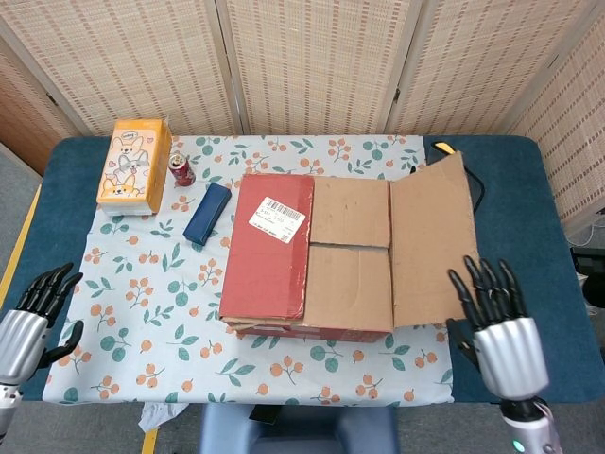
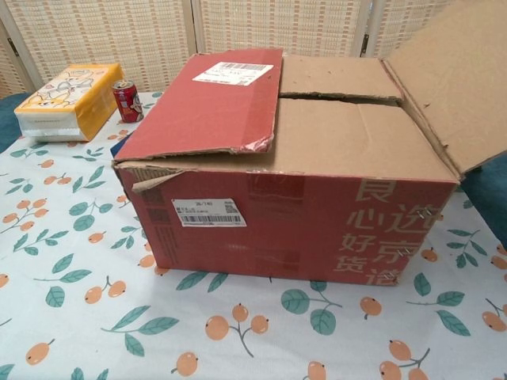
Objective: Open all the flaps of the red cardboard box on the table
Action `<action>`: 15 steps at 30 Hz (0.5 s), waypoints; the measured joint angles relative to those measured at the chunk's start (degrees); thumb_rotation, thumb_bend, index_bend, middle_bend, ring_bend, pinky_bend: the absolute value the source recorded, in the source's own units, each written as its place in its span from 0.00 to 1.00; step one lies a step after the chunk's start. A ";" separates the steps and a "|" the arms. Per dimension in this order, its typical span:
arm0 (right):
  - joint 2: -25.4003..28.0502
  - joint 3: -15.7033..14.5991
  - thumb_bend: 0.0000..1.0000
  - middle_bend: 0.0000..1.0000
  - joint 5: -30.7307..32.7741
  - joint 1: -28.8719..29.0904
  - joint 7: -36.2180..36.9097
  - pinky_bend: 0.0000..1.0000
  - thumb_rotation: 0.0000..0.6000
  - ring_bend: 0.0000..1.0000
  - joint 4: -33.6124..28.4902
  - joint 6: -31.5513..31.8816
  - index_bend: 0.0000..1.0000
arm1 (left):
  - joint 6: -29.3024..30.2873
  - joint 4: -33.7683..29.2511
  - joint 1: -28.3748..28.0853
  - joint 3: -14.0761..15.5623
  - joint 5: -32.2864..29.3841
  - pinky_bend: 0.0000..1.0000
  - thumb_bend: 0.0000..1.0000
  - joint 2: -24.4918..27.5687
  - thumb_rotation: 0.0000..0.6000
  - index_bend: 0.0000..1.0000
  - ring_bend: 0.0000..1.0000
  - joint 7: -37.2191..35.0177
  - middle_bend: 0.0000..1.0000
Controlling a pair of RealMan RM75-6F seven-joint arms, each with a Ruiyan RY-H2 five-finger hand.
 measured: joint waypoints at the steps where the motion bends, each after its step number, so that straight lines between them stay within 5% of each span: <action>1: 0.07 -0.76 0.34 0.00 0.08 -1.50 1.24 0.00 1.00 0.00 1.21 1.24 0.00 | -0.08 -0.10 0.00 0.01 -0.02 0.11 0.56 -0.05 1.00 0.00 0.00 0.35 0.04; 7: 0.51 -2.65 0.34 0.00 2.32 -6.02 10.93 0.00 1.00 0.00 6.66 3.89 0.00 | -1.66 -0.68 -0.34 0.04 -0.54 0.11 0.56 -0.45 1.00 0.00 0.00 2.19 0.04; 15: 1.02 -0.27 0.34 0.00 3.53 -4.27 15.02 0.00 1.00 0.00 7.47 -0.86 0.00 | -1.64 -0.72 -0.47 0.04 -0.31 0.11 0.56 -0.59 1.00 0.00 0.00 2.52 0.04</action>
